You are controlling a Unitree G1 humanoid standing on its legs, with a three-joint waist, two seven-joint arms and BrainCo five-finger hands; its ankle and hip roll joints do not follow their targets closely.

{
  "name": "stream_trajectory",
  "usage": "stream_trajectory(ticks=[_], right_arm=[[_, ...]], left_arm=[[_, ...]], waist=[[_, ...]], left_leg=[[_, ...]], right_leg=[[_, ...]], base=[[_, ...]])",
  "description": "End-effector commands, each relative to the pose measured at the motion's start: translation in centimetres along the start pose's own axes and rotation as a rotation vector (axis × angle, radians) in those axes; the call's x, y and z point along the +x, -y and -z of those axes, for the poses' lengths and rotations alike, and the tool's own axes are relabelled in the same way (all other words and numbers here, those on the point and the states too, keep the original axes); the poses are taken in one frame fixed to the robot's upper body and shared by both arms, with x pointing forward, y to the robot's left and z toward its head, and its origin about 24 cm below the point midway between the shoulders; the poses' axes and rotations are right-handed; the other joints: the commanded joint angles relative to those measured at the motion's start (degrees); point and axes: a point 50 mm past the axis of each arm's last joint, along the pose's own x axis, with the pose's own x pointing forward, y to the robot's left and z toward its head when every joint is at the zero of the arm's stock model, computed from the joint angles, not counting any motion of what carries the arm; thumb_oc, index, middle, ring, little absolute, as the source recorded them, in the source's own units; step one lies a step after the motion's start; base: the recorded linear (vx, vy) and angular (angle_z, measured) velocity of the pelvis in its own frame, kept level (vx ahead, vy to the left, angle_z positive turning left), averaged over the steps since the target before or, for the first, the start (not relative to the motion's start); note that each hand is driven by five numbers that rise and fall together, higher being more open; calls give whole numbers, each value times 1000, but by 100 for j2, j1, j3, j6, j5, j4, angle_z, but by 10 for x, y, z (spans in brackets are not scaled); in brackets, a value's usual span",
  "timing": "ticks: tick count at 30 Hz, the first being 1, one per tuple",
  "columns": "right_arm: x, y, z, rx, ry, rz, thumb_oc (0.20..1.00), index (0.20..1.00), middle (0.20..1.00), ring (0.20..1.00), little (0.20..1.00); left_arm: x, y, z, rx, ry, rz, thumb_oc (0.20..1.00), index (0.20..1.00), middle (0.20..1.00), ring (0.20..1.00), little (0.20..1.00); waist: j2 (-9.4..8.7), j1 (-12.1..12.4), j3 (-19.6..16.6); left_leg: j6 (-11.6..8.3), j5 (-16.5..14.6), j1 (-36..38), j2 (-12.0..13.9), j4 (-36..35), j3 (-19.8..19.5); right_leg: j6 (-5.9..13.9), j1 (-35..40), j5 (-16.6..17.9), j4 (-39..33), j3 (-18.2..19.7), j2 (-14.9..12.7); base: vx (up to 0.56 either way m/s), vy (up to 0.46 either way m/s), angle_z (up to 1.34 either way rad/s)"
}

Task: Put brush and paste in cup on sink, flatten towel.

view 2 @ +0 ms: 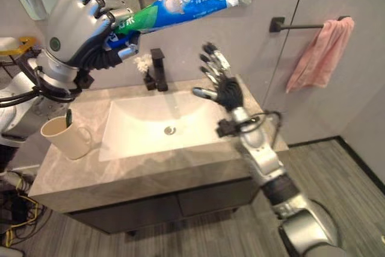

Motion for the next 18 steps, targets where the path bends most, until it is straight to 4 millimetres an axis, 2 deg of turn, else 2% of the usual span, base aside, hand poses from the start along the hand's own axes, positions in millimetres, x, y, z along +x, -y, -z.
stream_trajectory(ticks=[1,4,8,18], right_arm=[[34,-20,-45,118,256,-86,1000,1000,1000,1000,1000],[41,-30,-47,126,258,-131,1000,1000,1000,1000,1000],[46,-35,-51,120,269,-147,1000,1000,1000,1000,1000],[61,-50,-47,346,296,-114,1000,1000,1000,1000,1000]], left_arm=[[7,-14,8,-7,-31,-69,200,200,200,200,200],[-1,-4,2,-69,-34,-28,200,200,200,200,200],[-8,2,-4,-111,-33,-1,200,200,200,200,200],[-17,14,-16,-190,-30,43,200,200,200,200,200]], waist=[[-159,219,-195],[-187,277,-174],[-221,323,-166],[-282,458,-166]], left_leg=[[-191,-328,334,68,28,-408],[-191,-317,330,58,28,-451],[-186,-318,325,53,28,-486],[-166,-324,319,49,28,-553]], right_leg=[[543,175,62,54,-95,-380],[535,203,48,70,-135,-398],[527,234,44,58,-182,-408],[503,278,45,48,-243,-426]], base=[[0,0,0],[12,9,10],[8,3,8],[2,3,5]])
